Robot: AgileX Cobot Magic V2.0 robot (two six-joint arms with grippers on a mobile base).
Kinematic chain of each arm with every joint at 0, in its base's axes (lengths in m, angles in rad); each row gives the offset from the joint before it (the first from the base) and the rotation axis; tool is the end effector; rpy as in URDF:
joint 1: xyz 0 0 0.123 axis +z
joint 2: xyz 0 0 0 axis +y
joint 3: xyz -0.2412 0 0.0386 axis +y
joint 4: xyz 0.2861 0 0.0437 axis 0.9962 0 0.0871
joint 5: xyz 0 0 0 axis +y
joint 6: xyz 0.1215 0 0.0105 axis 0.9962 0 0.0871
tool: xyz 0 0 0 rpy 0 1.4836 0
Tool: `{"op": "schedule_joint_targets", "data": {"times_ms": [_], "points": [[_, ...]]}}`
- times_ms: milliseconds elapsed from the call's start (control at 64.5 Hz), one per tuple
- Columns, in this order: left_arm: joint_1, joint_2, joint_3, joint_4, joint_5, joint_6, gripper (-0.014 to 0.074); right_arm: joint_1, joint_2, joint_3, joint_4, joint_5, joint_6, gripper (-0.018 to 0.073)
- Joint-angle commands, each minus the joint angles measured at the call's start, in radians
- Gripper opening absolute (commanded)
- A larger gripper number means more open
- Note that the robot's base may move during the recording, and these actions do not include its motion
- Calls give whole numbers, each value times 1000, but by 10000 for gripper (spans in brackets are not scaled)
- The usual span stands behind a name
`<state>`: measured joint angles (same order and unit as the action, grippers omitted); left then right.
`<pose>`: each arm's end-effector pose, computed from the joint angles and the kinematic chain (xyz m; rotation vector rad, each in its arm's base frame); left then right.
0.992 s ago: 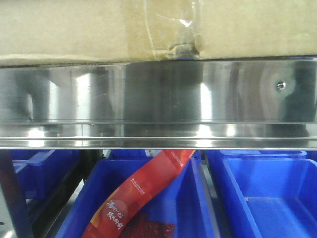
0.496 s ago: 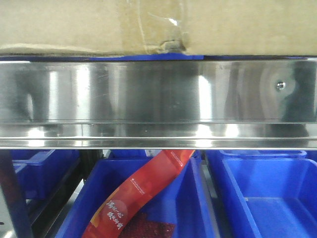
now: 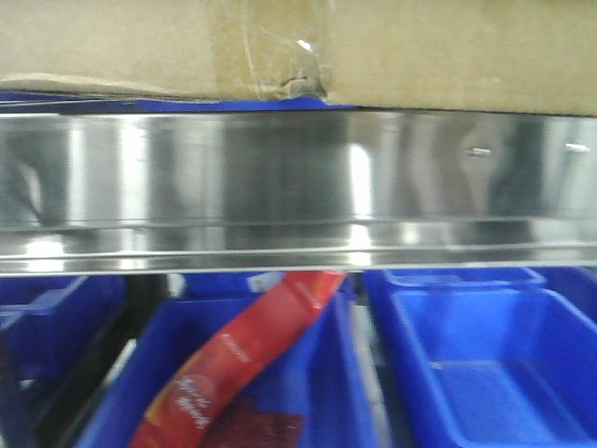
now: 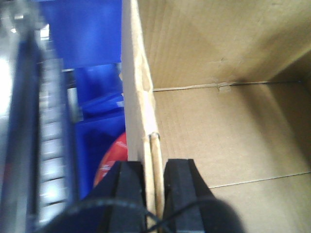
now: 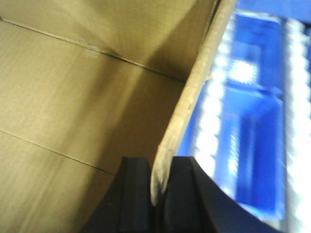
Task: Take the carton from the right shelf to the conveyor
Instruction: 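Hold the carton with both grippers while the base turns away from the shelf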
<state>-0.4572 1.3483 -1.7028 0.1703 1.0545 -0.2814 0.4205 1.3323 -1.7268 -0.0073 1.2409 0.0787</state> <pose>0.3100 -0.1325 0.4382 0.1989 2.1685 -0.2130 0.2890 0.1283 0.4328 -0.3977 2.3084 0.2396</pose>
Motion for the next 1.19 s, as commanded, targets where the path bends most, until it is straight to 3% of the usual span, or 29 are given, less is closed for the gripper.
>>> {"op": "schedule_joint_targets", "data": {"times_ms": [0,1178], "points": [[-7,-17,-5,-27,-80,11,-8,1,-16,-1,25,-23,-25,-70],[-7,-17,-5,-27,-80,11,-8,1,-16,-1,25,-23,-25,-70]]}}
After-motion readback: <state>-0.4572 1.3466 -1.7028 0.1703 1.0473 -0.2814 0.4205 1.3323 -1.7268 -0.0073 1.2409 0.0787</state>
